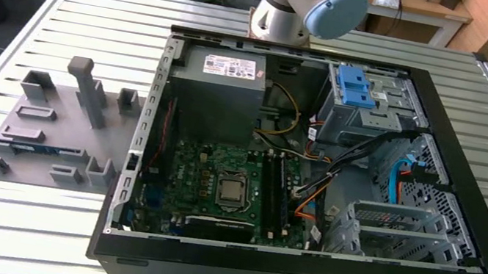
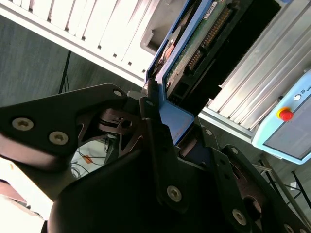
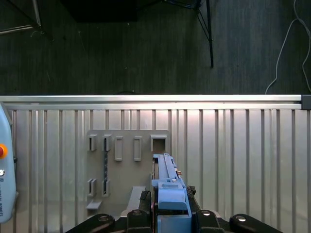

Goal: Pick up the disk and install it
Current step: 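Pick up the disk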

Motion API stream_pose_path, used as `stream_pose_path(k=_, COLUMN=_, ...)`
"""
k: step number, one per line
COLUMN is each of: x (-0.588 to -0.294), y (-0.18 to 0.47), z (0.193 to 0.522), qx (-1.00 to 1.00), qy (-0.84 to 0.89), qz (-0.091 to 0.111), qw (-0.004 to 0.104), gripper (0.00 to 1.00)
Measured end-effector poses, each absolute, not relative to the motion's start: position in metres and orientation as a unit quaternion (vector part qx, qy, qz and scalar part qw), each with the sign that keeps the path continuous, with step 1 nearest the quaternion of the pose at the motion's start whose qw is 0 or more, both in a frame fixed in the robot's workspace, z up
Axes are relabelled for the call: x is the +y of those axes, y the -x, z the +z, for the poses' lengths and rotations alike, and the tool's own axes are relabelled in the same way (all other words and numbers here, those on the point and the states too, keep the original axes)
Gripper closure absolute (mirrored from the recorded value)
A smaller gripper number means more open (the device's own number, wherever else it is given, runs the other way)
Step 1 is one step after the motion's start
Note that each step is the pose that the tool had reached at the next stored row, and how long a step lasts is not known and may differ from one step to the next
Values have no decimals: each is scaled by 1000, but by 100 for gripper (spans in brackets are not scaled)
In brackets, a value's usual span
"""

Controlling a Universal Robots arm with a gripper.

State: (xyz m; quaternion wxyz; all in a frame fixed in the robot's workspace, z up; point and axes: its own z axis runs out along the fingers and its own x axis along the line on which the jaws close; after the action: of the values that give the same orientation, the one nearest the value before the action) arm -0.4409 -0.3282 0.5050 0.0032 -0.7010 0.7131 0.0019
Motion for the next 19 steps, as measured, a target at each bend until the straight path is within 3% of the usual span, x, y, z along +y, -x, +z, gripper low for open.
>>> stream_pose_path(k=19, x=-328, y=441, z=512, qx=713, qy=701, qz=2, qw=3, gripper=63)
